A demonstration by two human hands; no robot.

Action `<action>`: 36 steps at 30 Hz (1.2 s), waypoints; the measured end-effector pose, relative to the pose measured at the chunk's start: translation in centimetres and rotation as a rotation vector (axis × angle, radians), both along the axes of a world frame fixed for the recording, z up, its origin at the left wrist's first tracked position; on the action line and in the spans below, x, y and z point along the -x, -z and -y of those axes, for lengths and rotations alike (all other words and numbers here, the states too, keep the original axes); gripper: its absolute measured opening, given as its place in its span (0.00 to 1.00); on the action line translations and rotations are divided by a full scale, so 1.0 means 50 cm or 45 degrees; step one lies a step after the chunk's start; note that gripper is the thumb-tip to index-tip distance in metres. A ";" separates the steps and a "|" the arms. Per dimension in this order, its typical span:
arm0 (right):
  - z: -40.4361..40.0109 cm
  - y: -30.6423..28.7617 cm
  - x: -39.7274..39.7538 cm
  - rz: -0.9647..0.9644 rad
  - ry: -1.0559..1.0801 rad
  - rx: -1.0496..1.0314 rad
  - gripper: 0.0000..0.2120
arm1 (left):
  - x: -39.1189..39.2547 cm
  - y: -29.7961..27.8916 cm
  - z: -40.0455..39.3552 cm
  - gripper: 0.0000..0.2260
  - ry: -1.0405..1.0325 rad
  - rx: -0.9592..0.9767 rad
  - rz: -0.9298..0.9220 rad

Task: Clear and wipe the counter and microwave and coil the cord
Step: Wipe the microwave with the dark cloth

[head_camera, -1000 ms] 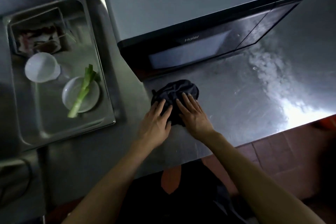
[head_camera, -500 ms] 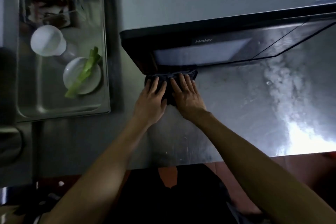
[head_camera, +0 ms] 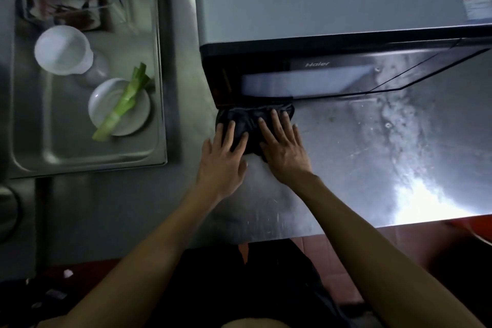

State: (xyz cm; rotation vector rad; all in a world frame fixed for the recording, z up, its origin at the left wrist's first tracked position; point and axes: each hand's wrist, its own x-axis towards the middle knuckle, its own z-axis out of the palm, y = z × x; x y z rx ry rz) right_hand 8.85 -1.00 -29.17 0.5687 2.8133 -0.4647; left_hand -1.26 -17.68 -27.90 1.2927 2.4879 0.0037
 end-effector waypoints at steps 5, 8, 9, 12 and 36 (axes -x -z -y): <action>0.009 -0.009 0.046 0.120 0.060 0.003 0.28 | 0.044 0.014 -0.018 0.32 0.061 0.055 0.022; 0.014 -0.016 0.055 0.159 0.090 -0.016 0.28 | 0.060 0.018 -0.019 0.33 0.112 0.043 0.023; 0.015 -0.016 0.055 0.165 0.091 -0.029 0.29 | 0.062 0.020 -0.019 0.33 0.124 0.036 0.028; 0.017 -0.014 0.054 0.171 0.114 -0.035 0.29 | 0.065 0.019 -0.020 0.34 0.125 0.014 0.040; -0.267 -0.002 -0.126 0.119 0.184 -0.044 0.35 | -0.095 0.005 -0.316 0.37 0.175 0.121 0.066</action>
